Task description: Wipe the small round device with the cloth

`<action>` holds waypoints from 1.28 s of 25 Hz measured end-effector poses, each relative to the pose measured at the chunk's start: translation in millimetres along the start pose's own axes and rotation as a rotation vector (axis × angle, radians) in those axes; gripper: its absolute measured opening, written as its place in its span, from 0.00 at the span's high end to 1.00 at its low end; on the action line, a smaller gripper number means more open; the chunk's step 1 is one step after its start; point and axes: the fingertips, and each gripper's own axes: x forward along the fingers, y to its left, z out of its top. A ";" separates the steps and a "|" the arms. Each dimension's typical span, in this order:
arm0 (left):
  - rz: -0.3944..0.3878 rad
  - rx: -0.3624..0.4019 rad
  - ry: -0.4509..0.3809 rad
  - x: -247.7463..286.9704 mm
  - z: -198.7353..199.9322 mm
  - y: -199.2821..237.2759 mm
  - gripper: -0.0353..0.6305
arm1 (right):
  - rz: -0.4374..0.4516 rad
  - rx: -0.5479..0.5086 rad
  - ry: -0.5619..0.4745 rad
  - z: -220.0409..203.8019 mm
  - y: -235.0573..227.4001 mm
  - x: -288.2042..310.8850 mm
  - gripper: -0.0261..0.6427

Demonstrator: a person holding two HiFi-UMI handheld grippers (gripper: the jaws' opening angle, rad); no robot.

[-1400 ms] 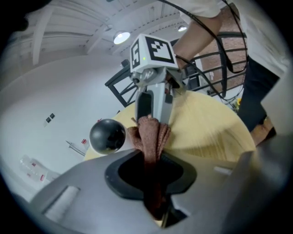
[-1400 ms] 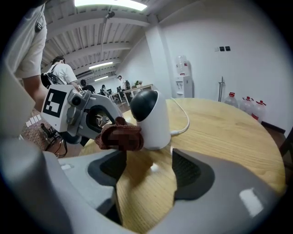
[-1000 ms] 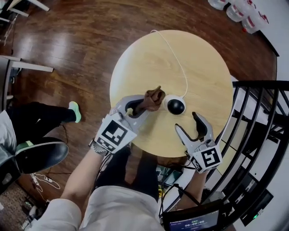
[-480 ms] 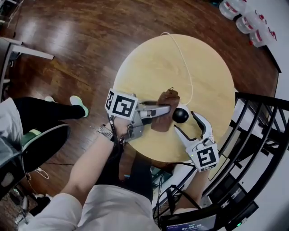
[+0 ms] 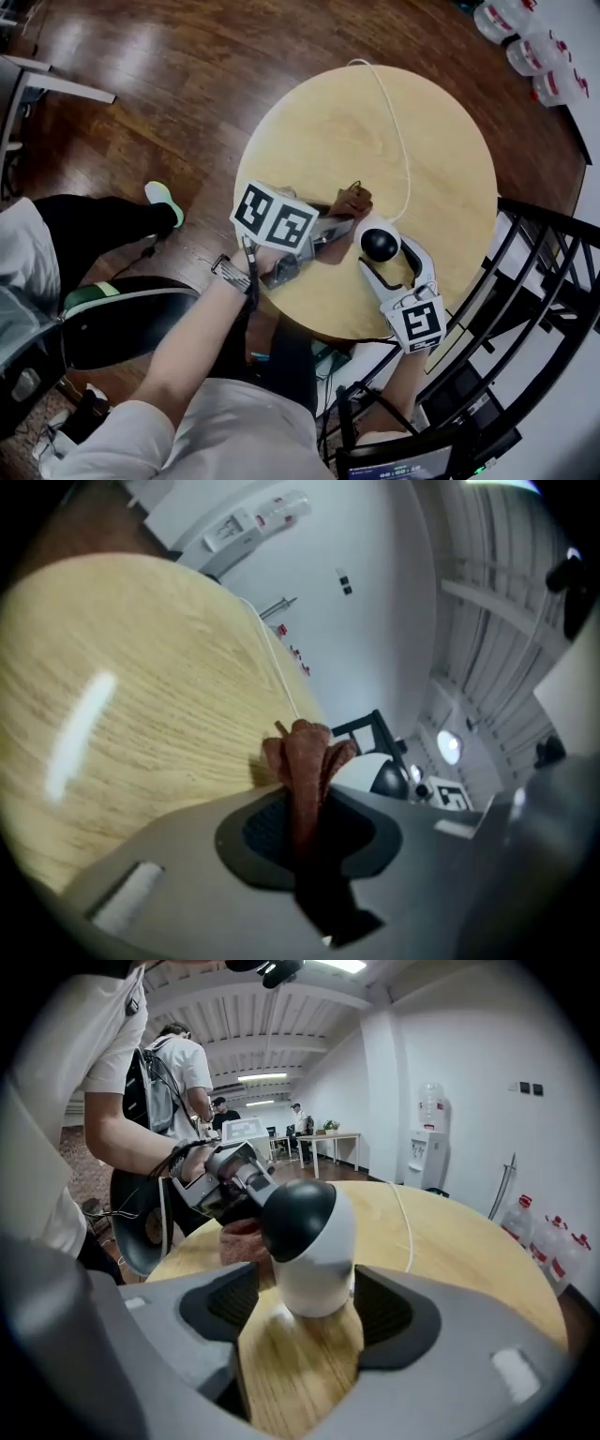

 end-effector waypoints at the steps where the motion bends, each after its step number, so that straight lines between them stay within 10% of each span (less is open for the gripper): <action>1: 0.055 0.042 0.027 0.7 -1.3 2.5 0.84 | -0.004 -0.003 0.008 -1.3 0.1 2.3 0.49; 10: 0.179 0.043 0.128 3.9 -27.9 10.2 0.85 | 0.065 -0.170 0.031 -3.4 -6.0 11.9 0.49; 14: 0.140 -0.014 0.028 -12.4 -20.7 7.5 0.84 | 0.067 -0.173 0.056 -4.9 -5.9 2.8 0.49; 19: 0.174 0.164 0.054 -10.8 16.6 8.4 0.84 | -0.021 -0.046 0.049 -28.7 -0.7 2.0 0.49; 26: -0.081 0.402 0.316 -9.0 19.4 -48.7 0.84 | -0.134 0.037 0.050 -17.0 0.9 23.5 0.49; 32: -0.353 0.442 0.223 -41.3 42.9 -100.6 0.84 | -0.226 0.060 0.054 -9.0 -1.4 29.3 0.48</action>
